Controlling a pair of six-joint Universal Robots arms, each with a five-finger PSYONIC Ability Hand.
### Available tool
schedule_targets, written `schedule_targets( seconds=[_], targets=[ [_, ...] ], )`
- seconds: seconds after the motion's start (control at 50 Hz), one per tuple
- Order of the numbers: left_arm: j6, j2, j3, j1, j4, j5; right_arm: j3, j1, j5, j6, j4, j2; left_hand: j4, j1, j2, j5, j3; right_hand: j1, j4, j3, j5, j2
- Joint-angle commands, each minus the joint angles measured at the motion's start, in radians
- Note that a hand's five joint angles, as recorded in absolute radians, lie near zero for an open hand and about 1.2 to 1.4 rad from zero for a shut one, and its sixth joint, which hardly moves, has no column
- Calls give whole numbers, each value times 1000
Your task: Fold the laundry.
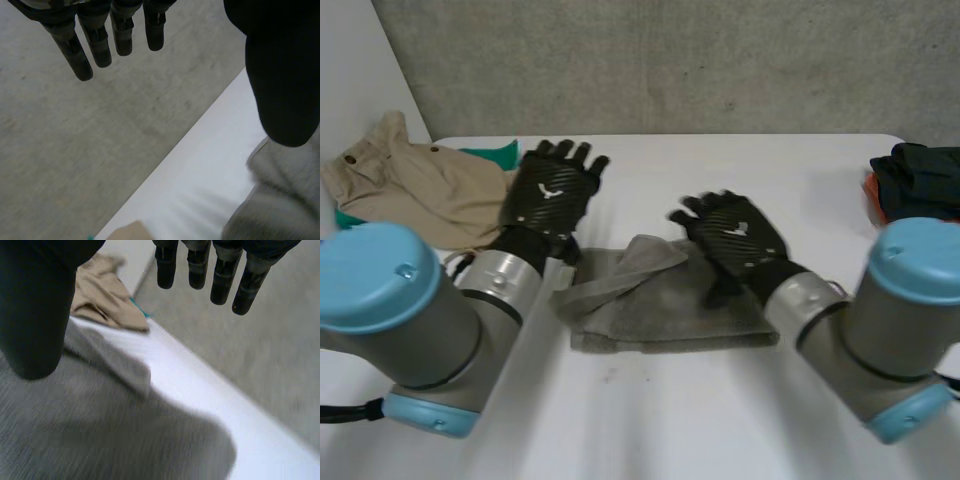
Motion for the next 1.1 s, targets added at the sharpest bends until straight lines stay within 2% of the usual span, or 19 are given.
schedule_targets(
  seconds=[0.02, 0.06, 0.12, 0.18, 0.32, 0.44, 0.48, 0.58, 0.64, 0.7, 0.82, 0.84, 0.86, 0.88, 1.0, 1.08, 1.1],
  targets=[
    [-1, -53, 37, -51, -2, 0, 57, -139, -7, -90, 123, 57, -24, -17, -22, -41, -29, -23, -59, -37, -63, -42],
    [2, -82, 52, -59, -5, 0, 55, -151, 7, -148, 129, 71, -3, 4, -2, -20, -9, -23, -59, -37, -63, -42],
    [2, -134, 80, -68, -14, 0, 61, -160, 7, -213, 129, 85, -6, 1, -5, -23, -11, 151, 115, 137, 111, 132],
    [1, -180, 109, -74, -17, 2, 64, -159, 4, -193, 129, 79, -9, -2, -8, -26, -14, 248, 213, 234, 208, 230],
    [2, -285, 192, -70, -35, 16, 80, -156, -6, -109, 120, 64, -9, -2, -7, -26, -14, 248, 213, 234, 208, 230],
    [8, -411, 319, -56, -60, 7, 94, -150, 4, -102, 115, 62, -6, 1, -5, -23, -11, 248, 213, 234, 208, 230],
    [7, -441, 361, -47, -60, -10, 100, -150, 4, -102, 101, 62, 2, 10, 4, -15, -3, 263, 227, 249, 223, 244],
    [34, -507, 466, 48, -72, -188, 107, -148, 13, -104, 71, 62, 6, 13, 7, -12, 0, 336, 301, 322, 296, 318],
    [60, -501, 454, 59, -92, -217, 107, -145, 19, -104, 66, 61, -9, -2, -7, -26, -14, 418, 383, 404, 378, 399],
    [70, -486, 404, 42, -112, -188, 107, -145, 19, -104, 65, 62, -12, -5, -10, -29, -17, 500, 465, 486, 461, 482],
    [60, -357, 283, -5, -112, -150, 103, -150, 19, -112, 65, 64, -18, -11, -16, -35, -23, 835, 799, 821, 795, 816],
    [59, -343, 270, -10, -112, -150, 103, -151, 19, -115, 66, 64, -18, -11, -16, -35, -23, 899, 864, 885, 860, 881],
    [57, -331, 257, -15, -112, -150, 103, -156, 20, -118, 66, 64, -18, -11, -16, -35, -23, 1115, 1080, 1101, 1075, 1096],
    [53, -308, 235, -24, -112, -148, 103, -157, 22, -118, 66, 64, -18, -11, -16, -35, -23, 1197, 1162, 1184, 1158, 1179],
    [36, -202, 157, -39, -112, -148, 112, -165, 34, -127, 81, 16, -30, -23, -28, -47, -35, 1198, 1163, 1184, 1159, 1180],
    [25, -132, 91, -38, -114, -145, 123, -171, 74, -200, 114, -67, -30, -23, -28, -47, -35, 1198, 1163, 1184, 1159, 1180],
    [22, -116, 79, -36, -112, -145, 120, -186, 88, -258, 132, -87, -30, -23, -28, -47, -35, 1198, 1163, 1184, 1159, 1180]
  ],
)
